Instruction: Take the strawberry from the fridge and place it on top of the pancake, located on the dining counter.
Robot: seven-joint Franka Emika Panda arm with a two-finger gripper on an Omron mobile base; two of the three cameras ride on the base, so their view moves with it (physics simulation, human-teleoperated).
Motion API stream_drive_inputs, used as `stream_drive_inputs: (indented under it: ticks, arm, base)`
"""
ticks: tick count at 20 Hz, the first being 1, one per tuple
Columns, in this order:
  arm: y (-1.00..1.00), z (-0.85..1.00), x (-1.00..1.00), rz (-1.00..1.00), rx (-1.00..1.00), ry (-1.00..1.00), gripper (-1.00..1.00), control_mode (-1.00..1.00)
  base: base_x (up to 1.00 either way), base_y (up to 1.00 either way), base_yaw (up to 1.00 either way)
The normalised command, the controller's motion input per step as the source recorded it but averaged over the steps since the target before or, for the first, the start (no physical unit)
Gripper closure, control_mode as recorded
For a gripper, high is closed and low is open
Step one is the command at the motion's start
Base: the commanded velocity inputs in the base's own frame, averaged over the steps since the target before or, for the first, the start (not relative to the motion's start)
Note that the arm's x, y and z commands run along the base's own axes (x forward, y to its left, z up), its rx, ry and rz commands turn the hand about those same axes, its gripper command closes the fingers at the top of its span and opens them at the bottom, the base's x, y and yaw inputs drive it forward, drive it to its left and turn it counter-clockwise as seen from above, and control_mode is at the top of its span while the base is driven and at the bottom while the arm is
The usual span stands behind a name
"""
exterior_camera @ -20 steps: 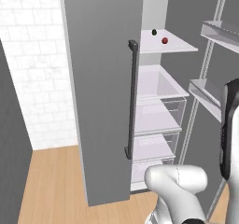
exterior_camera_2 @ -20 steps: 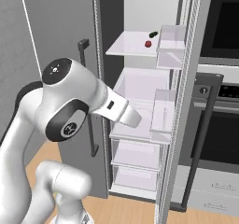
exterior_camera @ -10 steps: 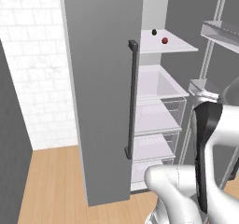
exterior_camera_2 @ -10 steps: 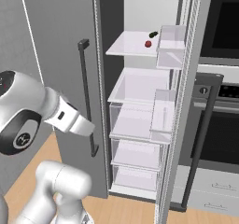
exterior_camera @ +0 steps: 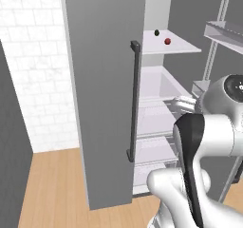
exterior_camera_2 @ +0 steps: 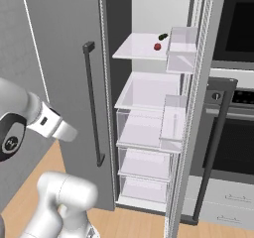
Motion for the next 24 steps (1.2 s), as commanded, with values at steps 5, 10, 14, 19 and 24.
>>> stream_drive_inputs:
  ticks: [5,10,14,19,24]
  arm:
    - [0.00,0.00,0.04,0.00,0.00,0.01,-1.00,-1.00]
    - [0.00,0.00,0.17,0.00,0.00,0.00,-1.00,1.00]
    - [0.00,0.00,0.00,0.00,0.00,0.00,-1.00,1.00]
    - [0.00,0.00,0.00,0.00,0.00,0.00,-1.00,1.00]
    - [0.00,0.00,0.00,0.00,0.00,0.00,-1.00,1.00]
  base:
    - [0.00,0.00,0.00]
    - [0.42,0.10,-0.08]
    - [0.60,0.14,-0.24]
    - [0.36,-0.12,-0.25]
    - [0.54,0.00,-0.27]
